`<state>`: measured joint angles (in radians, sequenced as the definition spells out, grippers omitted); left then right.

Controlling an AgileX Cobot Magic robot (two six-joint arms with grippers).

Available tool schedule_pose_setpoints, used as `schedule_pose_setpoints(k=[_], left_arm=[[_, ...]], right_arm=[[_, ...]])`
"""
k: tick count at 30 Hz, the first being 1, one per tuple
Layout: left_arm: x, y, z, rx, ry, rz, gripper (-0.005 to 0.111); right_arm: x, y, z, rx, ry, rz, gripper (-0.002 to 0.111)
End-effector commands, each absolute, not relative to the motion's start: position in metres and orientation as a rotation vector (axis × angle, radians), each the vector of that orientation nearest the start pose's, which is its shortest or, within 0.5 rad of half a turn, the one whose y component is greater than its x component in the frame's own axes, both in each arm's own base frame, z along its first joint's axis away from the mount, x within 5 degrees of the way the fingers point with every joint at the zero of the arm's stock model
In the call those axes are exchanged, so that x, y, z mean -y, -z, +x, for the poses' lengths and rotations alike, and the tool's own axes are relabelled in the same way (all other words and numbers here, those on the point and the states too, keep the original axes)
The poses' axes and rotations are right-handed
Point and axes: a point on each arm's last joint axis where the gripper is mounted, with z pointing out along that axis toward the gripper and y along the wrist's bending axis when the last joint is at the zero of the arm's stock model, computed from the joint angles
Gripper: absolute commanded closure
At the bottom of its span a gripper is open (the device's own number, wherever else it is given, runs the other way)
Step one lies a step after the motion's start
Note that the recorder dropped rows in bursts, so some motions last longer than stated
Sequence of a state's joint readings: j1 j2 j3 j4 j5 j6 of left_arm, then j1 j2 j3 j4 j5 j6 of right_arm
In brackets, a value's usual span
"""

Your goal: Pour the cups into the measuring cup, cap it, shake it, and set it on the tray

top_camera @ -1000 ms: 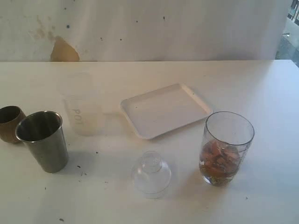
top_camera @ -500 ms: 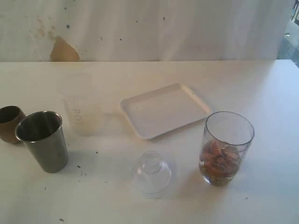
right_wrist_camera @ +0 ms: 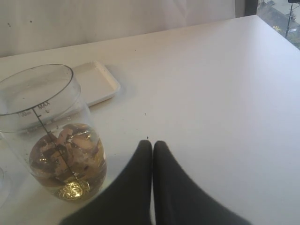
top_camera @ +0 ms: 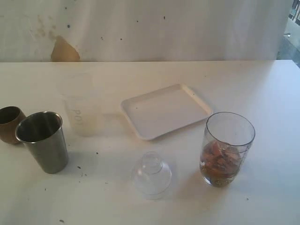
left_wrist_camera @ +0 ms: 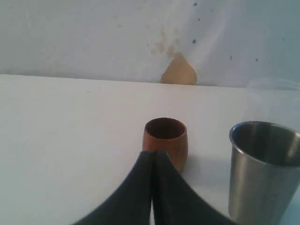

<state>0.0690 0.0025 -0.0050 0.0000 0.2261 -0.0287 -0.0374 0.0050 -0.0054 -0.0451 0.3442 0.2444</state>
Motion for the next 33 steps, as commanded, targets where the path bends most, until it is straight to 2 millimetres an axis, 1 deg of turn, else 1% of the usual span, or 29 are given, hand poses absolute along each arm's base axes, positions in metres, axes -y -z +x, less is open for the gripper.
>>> schedule_pose_setpoints(k=[1,3,11,33], left_arm=[[-0.0038,-0.1917,0.0553,-1.721,-0.184,0.098,0.107],[-0.0038,-0.1917,0.0553,-1.717,-0.259,0.186,0.107],[-0.0036,-0.1917,0.0553,-1.721,-0.159,0.072,0.107],[-0.0037,-0.1919,0.0554,-1.719,-0.17,0.083,0.107]], right_arm=[[0.0038,-0.1824,0.0534,-1.811,-0.093,0.229,0.108],[0.0038,-0.1824,0.0534,-1.811,-0.093,0.229,0.108],[0.0038,-0.1824,0.0534,-1.811,-0.093,0.229,0.108],[0.0038,-0.1824,0.0534,-1.811,-0.093,0.229,0.108]])
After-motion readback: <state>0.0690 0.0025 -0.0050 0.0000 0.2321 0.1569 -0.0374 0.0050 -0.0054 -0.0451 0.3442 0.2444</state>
